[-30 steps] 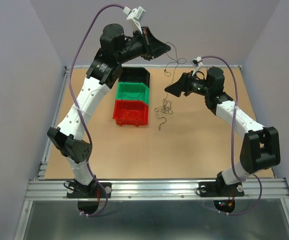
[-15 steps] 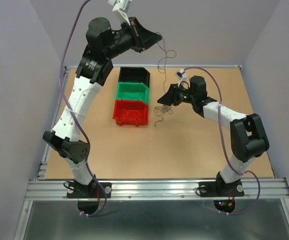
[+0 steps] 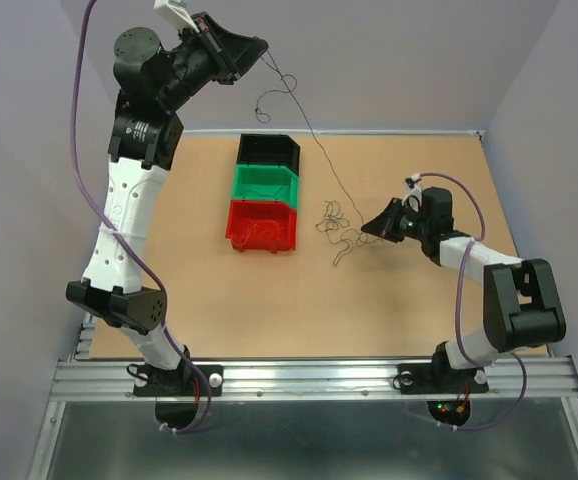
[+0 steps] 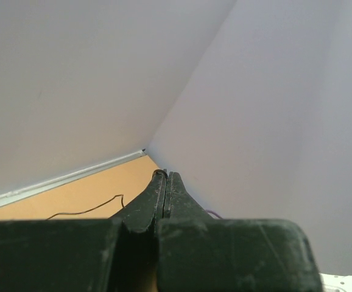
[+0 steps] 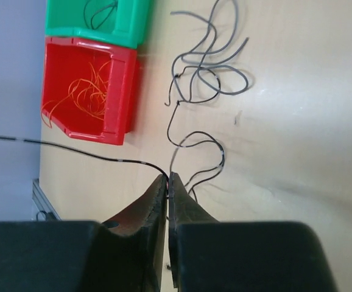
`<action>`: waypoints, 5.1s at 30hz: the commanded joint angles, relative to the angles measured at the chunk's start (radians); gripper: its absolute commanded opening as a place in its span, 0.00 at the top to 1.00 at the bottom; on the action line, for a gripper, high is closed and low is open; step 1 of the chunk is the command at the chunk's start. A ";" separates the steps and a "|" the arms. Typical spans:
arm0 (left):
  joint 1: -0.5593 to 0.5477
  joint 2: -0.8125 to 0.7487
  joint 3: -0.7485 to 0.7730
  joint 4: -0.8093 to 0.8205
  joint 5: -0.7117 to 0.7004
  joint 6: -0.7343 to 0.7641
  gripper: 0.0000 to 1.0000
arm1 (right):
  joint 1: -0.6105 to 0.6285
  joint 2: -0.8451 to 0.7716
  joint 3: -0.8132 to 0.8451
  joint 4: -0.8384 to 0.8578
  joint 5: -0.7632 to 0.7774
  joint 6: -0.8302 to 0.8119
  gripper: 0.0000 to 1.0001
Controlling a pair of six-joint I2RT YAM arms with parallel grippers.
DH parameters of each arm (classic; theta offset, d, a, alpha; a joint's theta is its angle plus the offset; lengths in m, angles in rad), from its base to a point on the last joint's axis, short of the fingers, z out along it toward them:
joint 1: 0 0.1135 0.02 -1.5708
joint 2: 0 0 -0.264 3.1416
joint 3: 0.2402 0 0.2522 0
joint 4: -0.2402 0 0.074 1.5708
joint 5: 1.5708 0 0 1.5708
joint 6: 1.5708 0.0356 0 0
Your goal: Untangle the cables
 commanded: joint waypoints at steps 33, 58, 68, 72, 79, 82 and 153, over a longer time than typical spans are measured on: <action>-0.012 -0.080 -0.227 0.042 0.023 0.064 1.00 | -0.119 -0.082 0.518 -0.456 0.084 -0.028 0.99; 0.061 0.288 -0.030 0.033 -0.088 0.152 1.00 | 0.129 0.677 1.449 -0.453 0.090 0.091 0.99; 0.121 0.524 0.080 0.026 -0.014 0.123 1.00 | 0.187 0.889 1.671 -0.418 0.136 0.141 0.99; 0.124 0.581 0.059 0.012 -0.011 0.127 1.00 | 0.211 0.912 1.639 -0.407 0.159 0.141 0.99; 0.126 0.690 0.149 -0.201 -0.059 0.181 1.00 | 0.242 0.943 1.599 -0.409 0.196 0.144 0.99; 0.124 0.692 0.128 -0.247 -0.076 0.196 1.00 | 0.264 0.953 1.588 -0.407 0.213 0.137 1.00; 0.106 0.688 0.163 0.003 -0.487 0.118 1.00 | 0.236 0.871 1.490 -0.374 0.455 0.175 0.37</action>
